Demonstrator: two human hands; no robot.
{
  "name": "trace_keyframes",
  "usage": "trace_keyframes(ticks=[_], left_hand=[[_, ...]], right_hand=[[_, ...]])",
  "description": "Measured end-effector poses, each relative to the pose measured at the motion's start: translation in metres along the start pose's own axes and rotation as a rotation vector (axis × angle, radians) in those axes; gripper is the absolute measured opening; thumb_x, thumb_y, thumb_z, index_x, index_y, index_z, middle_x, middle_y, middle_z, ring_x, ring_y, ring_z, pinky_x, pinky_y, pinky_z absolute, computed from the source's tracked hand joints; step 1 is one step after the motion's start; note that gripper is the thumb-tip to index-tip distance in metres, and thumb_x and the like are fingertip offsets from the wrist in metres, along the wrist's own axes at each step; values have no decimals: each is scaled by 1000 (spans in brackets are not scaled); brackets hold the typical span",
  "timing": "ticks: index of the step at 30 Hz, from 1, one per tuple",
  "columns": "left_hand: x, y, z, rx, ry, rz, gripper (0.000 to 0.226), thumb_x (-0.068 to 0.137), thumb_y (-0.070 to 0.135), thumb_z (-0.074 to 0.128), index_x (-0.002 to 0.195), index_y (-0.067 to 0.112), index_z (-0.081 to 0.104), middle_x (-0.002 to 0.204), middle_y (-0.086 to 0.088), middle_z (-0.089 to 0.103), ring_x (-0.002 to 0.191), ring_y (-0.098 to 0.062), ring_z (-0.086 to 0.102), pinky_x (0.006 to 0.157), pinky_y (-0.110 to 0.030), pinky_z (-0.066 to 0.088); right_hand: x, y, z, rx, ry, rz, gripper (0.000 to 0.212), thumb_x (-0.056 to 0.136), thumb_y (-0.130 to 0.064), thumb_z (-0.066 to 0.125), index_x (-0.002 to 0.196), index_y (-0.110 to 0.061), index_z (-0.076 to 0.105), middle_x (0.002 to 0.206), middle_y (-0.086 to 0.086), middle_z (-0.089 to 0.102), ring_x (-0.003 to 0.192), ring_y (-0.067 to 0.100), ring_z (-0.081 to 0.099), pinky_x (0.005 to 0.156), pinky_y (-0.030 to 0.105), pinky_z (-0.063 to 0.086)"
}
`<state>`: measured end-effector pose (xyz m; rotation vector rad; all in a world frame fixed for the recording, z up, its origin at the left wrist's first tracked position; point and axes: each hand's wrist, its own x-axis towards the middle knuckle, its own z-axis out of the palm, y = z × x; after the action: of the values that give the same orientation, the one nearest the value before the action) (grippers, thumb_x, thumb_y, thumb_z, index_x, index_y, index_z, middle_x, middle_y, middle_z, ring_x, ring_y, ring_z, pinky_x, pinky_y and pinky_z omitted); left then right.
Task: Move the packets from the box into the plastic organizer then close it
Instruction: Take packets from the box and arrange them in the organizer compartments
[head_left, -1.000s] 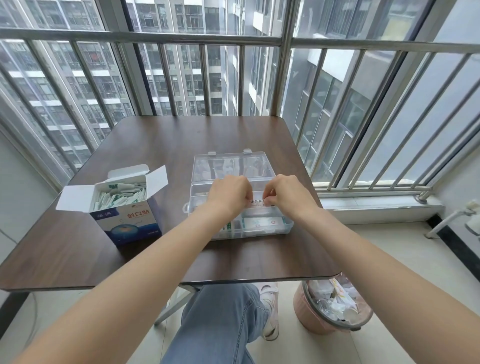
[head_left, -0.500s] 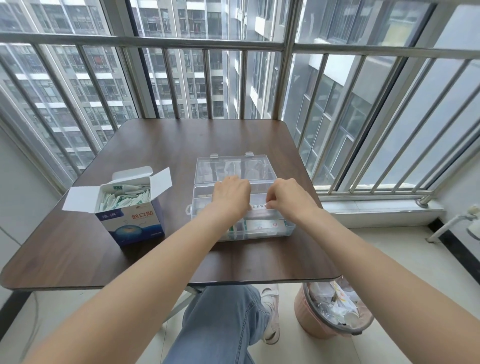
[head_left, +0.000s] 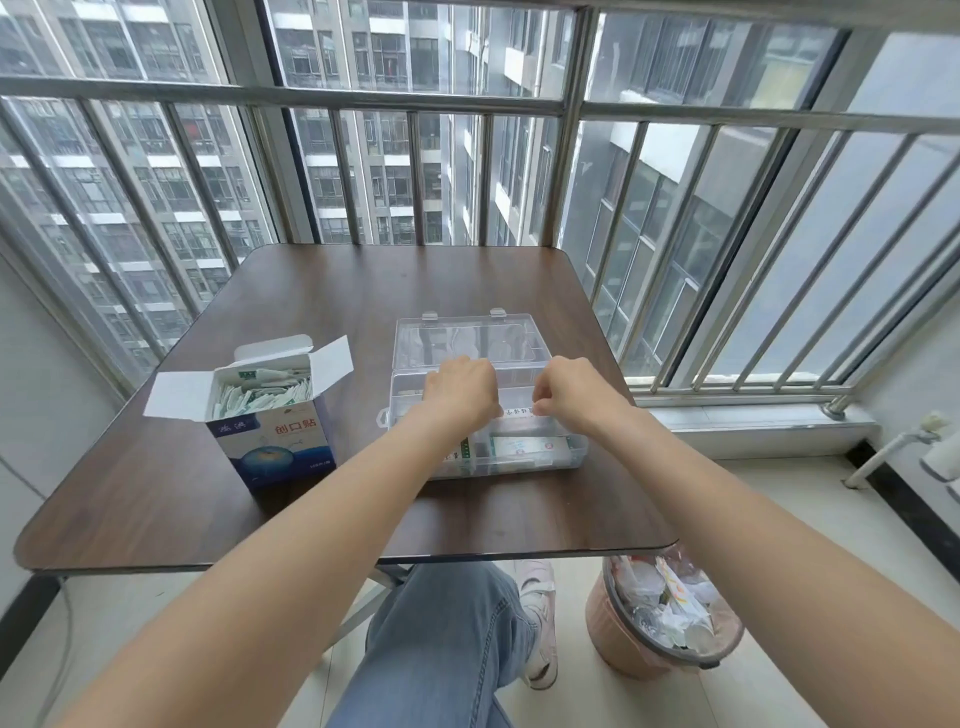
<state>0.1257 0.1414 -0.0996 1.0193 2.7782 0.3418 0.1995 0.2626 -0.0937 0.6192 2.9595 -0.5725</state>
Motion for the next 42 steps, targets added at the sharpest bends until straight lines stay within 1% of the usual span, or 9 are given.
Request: trace_keyframes(ticks=[6, 13, 17, 21, 24, 28, 33, 37, 42], left_hand=[[-22, -3, -22, -150, 101, 90, 22, 86, 34, 64, 97, 15, 69, 96, -5, 53, 105, -24, 50, 83, -34, 40], [-80, -36, -54, -321, 528, 227, 15, 89, 25, 60, 97, 14, 66, 87, 3, 52, 80, -14, 51, 74, -29, 44], [-104, -80, -65, -239, 676, 164, 24, 81, 17, 69, 102, 8, 62, 89, -2, 52, 83, -18, 49, 75, -29, 42], [-116, -136, -78, -2, 370, -38, 76, 73, 38, 75, 135, 12, 42, 131, -9, 47, 123, -28, 39, 102, -36, 31], [-122, -163, -88, 170, 130, -99, 97, 69, 54, 74, 145, 14, 28, 144, -6, 37, 131, -25, 32, 105, -32, 29], [-120, -182, -94, 120, 104, -54, 81, 69, 45, 79, 137, 16, 45, 131, -6, 52, 119, -24, 48, 95, -34, 41], [-123, -187, -95, 104, 149, 38, 81, 67, 38, 82, 136, 19, 46, 129, 0, 54, 118, -20, 49, 94, -28, 38], [-120, -185, -96, 187, 136, 86, 78, 67, 38, 81, 135, 22, 47, 121, 0, 57, 113, -20, 52, 91, -30, 40], [-114, -186, -96, 147, 109, 78, 76, 64, 36, 83, 131, 19, 53, 118, -2, 59, 112, -23, 52, 93, -35, 42]], right_hand=[[-17, -7, -16, 51, 127, -58, 15, 89, -17, 61, 96, -9, 72, 100, 11, 70, 94, 26, 63, 83, 35, 50], [-47, -58, -20, 221, 347, -304, 19, 91, -14, 56, 102, -10, 71, 100, 5, 70, 88, 13, 60, 82, 22, 43], [-49, -97, -11, 242, 434, -430, 24, 92, -12, 54, 113, -13, 66, 111, 5, 65, 105, 17, 58, 91, 26, 44], [-47, -141, 0, 116, 292, -553, 31, 95, -16, 50, 125, -15, 58, 128, 4, 57, 121, 19, 47, 100, 27, 33], [-37, -169, 9, 47, 197, -564, 30, 97, -20, 48, 124, -13, 58, 128, 6, 57, 120, 21, 49, 100, 31, 35], [-25, -192, 18, 44, 186, -518, 25, 96, -19, 50, 111, -7, 66, 109, 10, 66, 102, 23, 59, 90, 32, 44], [-14, -201, 23, 35, 230, -468, 12, 87, -21, 64, 94, -14, 72, 87, -3, 50, 86, 18, 57, 78, 31, 47], [-13, -211, 32, -74, 259, -468, 10, 84, -20, 67, 91, -17, 73, 84, -4, 48, 91, 20, 56, 70, 30, 43], [-10, -215, 39, -261, 326, -507, 17, 93, -24, 55, 99, -16, 69, 102, 3, 59, 100, 23, 55, 67, 30, 36]])
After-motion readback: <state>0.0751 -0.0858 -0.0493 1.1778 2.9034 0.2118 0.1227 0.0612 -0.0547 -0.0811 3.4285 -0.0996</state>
